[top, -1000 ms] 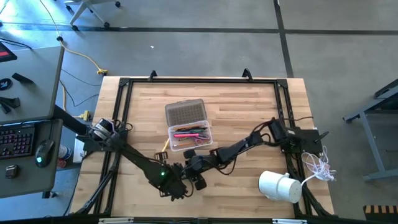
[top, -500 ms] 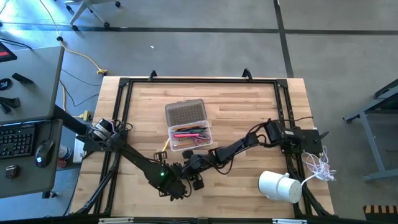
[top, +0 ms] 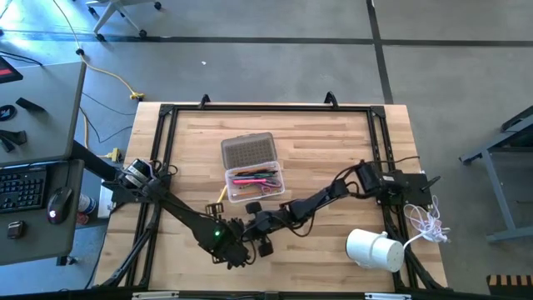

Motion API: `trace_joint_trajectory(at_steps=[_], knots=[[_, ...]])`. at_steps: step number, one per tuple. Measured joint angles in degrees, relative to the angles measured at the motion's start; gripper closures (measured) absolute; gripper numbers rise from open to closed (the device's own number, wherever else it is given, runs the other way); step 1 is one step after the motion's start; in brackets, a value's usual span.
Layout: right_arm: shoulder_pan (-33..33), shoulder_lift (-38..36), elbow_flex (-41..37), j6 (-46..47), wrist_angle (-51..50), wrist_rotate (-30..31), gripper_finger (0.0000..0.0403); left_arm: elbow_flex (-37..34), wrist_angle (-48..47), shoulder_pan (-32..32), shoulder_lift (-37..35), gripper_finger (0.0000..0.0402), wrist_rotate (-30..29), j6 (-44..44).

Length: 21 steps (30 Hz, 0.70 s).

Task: Pick & place school supplies into a supply box
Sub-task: Put the blue pencil into the gray supply box

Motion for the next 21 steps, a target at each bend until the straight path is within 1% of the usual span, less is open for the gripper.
trace_joint_trajectory(at_steps=[3,5,7,10,12,13,16,21], knots=[[-0.23,-4.32,-0.38,-2.17,-5.43,1.06,0.0394,0.00,-0.94,-0.01,0.00,0.0348,0.02,-0.19],[-0.73,-7.86,-0.56,-5.17,-10.60,3.77,0.0395,0.00,-0.89,-0.01,0.00,0.0348,0.03,-0.66],[-1.65,-11.83,-0.35,-7.43,-16.11,8.90,0.0399,-0.02,-0.85,0.02,0.00,0.0348,0.00,-2.14],[-3.03,-16.06,-0.14,-7.64,-24.24,17.62,0.0397,-0.02,-0.93,0.02,0.00,0.0348,0.07,-4.06],[-4.00,-17.23,-0.30,-8.94,-28.01,21.08,0.0398,-0.02,-0.92,0.02,0.02,0.0348,0.09,-4.26],[-4.74,-17.48,-0.34,-9.98,-28.76,21.88,0.0400,-0.02,-0.99,0.02,0.00,0.0348,0.09,-4.26],[-7.95,-17.54,-0.14,-10.82,-27.93,20.97,0.0399,-0.04,-1.14,0.02,0.02,0.0348,0.01,-4.48],[-13.76,-14.29,-0.36,-9.14,-28.01,15.11,0.0397,-0.04,-0.80,0.02,0.02,0.0348,0.00,-4.70]])
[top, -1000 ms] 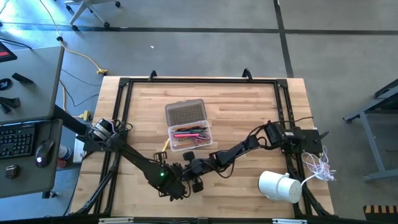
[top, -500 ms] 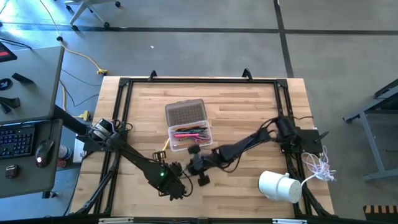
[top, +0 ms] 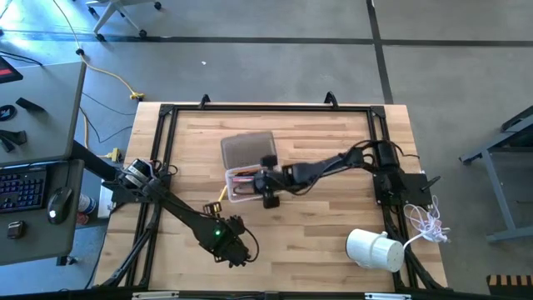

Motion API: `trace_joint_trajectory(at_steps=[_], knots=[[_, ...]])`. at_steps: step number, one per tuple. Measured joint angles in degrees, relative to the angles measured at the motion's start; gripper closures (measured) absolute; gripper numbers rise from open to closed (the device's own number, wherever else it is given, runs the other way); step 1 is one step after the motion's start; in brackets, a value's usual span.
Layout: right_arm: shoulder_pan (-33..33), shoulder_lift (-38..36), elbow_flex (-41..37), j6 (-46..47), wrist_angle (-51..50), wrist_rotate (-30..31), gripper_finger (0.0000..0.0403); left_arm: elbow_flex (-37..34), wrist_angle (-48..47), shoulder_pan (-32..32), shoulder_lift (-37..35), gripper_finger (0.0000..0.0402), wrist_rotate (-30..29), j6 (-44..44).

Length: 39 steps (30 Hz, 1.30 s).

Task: Pick & place school supplies into a supply box
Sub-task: Put the blue pencil into the gray supply box, then put the yellow pen into the gray supply box

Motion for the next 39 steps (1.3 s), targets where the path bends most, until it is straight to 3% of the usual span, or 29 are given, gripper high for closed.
trace_joint_trajectory(at_steps=[4,11,19,24,32,35,37,39], knots=[[-1.23,0.21,0.28,1.64,0.64,-4.33,0.0387,0.00,-0.31,0.00,0.00,0.0348,0.02,0.10],[-0.26,-0.05,0.24,-3.71,4.25,-2.78,0.0333,0.00,-1.61,0.00,0.00,0.0348,-0.22,-0.84],[3.27,-0.11,0.28,-6.45,8.17,-2.29,0.0269,-0.52,-1.71,-0.09,0.01,0.0348,-2.66,-16.04],[4.67,-0.11,0.28,-6.65,7.93,-0.65,0.0242,-5.38,-4.16,-0.81,0.07,0.0348,-4.45,-17.73],[5.97,-0.13,0.30,-7.06,6.03,1.67,0.0228,-9.14,-14.36,0.00,-0.08,0.0348,0.23,-13.46],[5.93,-0.13,0.30,-6.99,5.92,3.80,0.0230,-9.87,-12.96,-0.04,-4.38,0.0348,1.66,-13.54],[5.89,-0.13,0.32,-6.80,5.94,5.97,0.0230,-9.89,-14.01,-0.25,-7.54,0.0348,0.16,-16.89],[5.90,-0.13,0.30,-6.87,6.18,7.80,0.0229,-11.79,-12.60,-1.69,-11.15,0.0348,-6.10,-21.73]])
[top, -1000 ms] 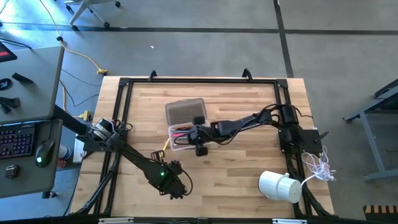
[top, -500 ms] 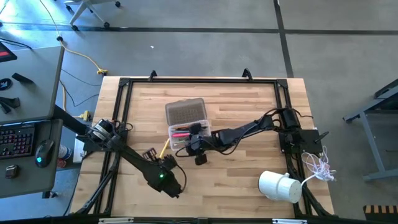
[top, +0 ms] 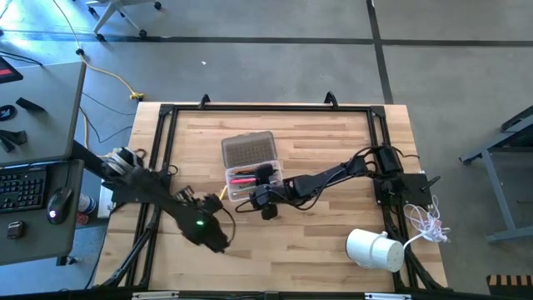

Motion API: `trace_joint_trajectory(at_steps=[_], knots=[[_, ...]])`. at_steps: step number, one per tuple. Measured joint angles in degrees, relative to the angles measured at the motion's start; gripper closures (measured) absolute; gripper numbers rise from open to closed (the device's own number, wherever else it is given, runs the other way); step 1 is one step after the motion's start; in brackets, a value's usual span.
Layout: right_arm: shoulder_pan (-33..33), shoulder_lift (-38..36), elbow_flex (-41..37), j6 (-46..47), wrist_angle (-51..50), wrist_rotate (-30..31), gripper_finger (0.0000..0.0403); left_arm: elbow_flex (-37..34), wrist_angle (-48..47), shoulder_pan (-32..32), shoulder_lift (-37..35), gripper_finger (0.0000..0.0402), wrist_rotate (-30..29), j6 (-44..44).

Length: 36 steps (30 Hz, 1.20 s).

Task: Pick & place school supplies into a supply box
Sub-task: Put the yellow pen into the gray supply box

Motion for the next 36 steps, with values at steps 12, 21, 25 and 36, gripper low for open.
trace_joint_trajectory(at_steps=[12,21,25,36], knots=[[0.58,-0.11,0.02,2.96,1.14,-0.54,0.0235,-17.38,9.54,-9.59,-8.28,0.0347,-13.54,-37.85],[0.59,-0.11,0.04,3.10,2.31,-5.66,0.0241,-24.23,23.29,-2.47,-8.06,0.0261,-10.45,-24.78],[0.60,-0.11,0.04,2.93,2.41,-5.04,0.0248,-23.41,25.48,0.15,-8.09,0.0214,-11.08,-20.34],[0.47,-0.11,0.04,4.20,2.42,-5.09,0.0252,-21.65,26.25,-2.63,-8.11,0.0217,-11.02,-18.66]])
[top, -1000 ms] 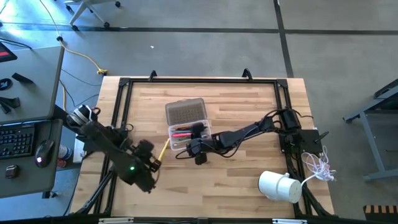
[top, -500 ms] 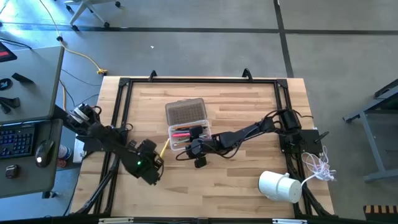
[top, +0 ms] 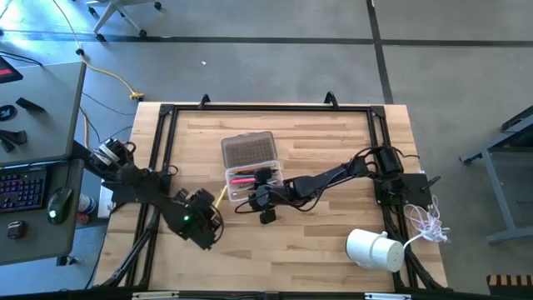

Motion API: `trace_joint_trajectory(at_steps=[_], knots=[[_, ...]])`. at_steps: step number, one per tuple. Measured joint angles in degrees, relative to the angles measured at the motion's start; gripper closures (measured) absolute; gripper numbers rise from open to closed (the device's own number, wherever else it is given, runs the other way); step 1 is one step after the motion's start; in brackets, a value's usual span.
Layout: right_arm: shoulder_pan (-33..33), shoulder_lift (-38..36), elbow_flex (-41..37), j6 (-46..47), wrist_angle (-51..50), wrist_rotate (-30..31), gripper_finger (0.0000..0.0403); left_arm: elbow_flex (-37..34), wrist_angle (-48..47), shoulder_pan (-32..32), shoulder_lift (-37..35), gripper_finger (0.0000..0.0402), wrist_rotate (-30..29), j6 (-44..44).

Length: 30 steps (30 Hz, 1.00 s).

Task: Pick & place school supplies into a supply box
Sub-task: Put the yellow pen into the gray supply box

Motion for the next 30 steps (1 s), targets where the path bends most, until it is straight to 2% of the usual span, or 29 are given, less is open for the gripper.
trace_joint_trajectory(at_steps=[3,8,11,20,30], knots=[[0.00,0.00,0.00,0.11,0.03,0.03,0.0254,0.00,1.10,-2.30,0.00,0.0227,-2.44,-0.90],[0.00,0.00,0.00,0.96,1.05,-0.15,0.0258,-0.24,6.05,-5.92,0.00,0.0229,-15.83,-5.78],[0.07,0.00,0.00,2.11,1.47,-0.75,0.0257,-0.48,8.08,-6.27,0.46,0.0224,-19.91,-4.23],[0.11,0.00,0.00,2.71,1.71,-2.48,0.0260,-0.94,8.33,-3.17,0.48,0.0217,-16.71,-1.33],[0.11,0.00,0.00,3.91,1.54,-2.48,0.0261,-12.07,21.78,2.10,0.48,0.0223,-11.58,-4.37]])
